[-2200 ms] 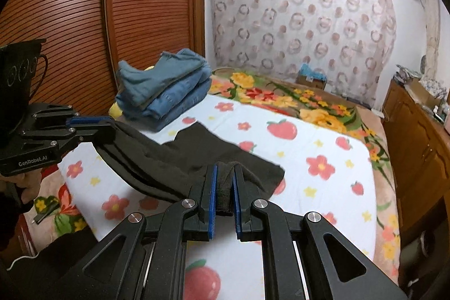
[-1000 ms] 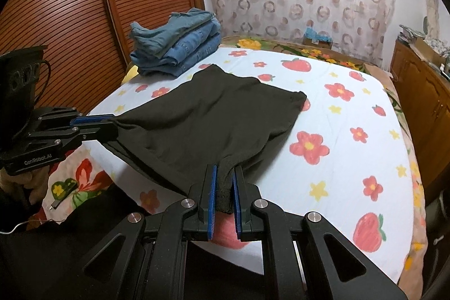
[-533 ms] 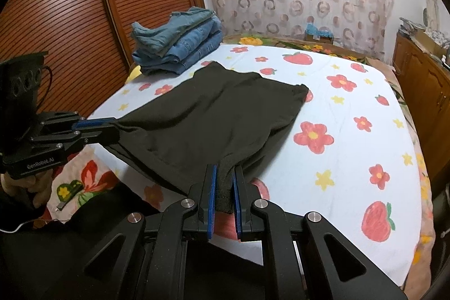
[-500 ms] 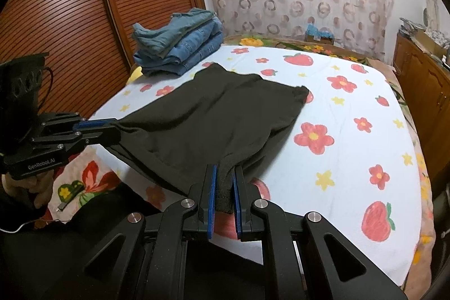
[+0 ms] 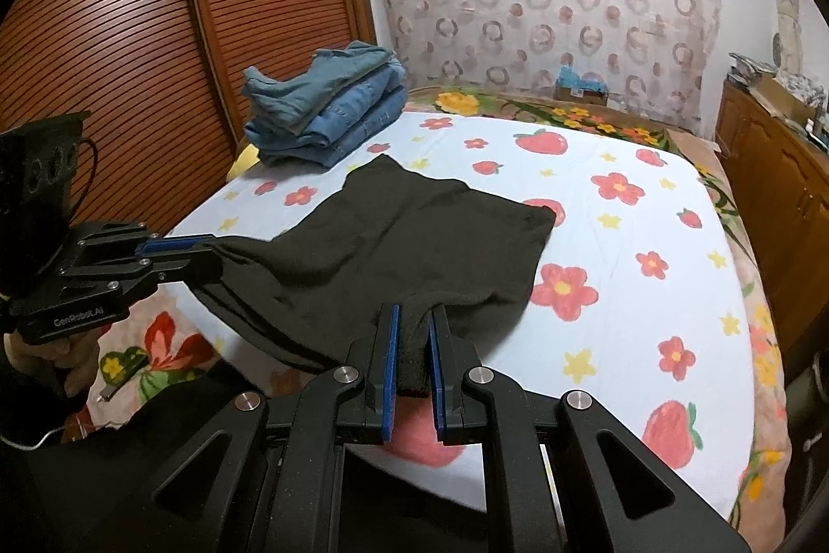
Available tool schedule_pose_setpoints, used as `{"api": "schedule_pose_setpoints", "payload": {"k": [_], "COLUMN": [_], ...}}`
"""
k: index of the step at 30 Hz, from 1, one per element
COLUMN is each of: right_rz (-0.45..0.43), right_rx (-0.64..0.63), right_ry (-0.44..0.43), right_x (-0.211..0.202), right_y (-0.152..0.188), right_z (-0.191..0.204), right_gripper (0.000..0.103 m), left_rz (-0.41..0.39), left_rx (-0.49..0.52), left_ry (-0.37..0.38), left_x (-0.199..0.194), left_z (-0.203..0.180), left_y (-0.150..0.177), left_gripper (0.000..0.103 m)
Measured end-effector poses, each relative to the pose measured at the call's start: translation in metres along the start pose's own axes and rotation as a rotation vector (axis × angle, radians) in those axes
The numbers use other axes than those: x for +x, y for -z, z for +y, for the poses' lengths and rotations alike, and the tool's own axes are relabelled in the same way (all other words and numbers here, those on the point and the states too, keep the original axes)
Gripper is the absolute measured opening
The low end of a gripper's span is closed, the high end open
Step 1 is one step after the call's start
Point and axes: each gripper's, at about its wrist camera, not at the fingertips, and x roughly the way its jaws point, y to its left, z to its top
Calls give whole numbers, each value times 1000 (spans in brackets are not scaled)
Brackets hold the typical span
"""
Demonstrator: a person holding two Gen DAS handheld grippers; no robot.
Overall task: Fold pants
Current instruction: 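Fold the held hem end over toward the waistband with the left gripper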
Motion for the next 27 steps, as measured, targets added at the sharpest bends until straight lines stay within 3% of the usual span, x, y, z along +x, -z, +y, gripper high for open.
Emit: {"api": "schedule_pose_setpoints", "payload": {"k": [16, 23, 27], "right_rz": [-70, -71, -32], "right_rx": [44, 59, 65], "right_ry": [73, 100, 100], "right_x": [40, 71, 91], "right_y": [-38, -59, -62], "right_z": [-21, -31, -35], "right_gripper": [10, 10, 10], "left_rz": [-98, -98, -72], "left_rx": [-28, -31, -49], "left_ry": [-43, -83, -104], "left_x": [32, 52, 65], "left_z": [26, 39, 45], "left_y": [-52, -73, -70], "left_gripper": [12, 12, 12]}}
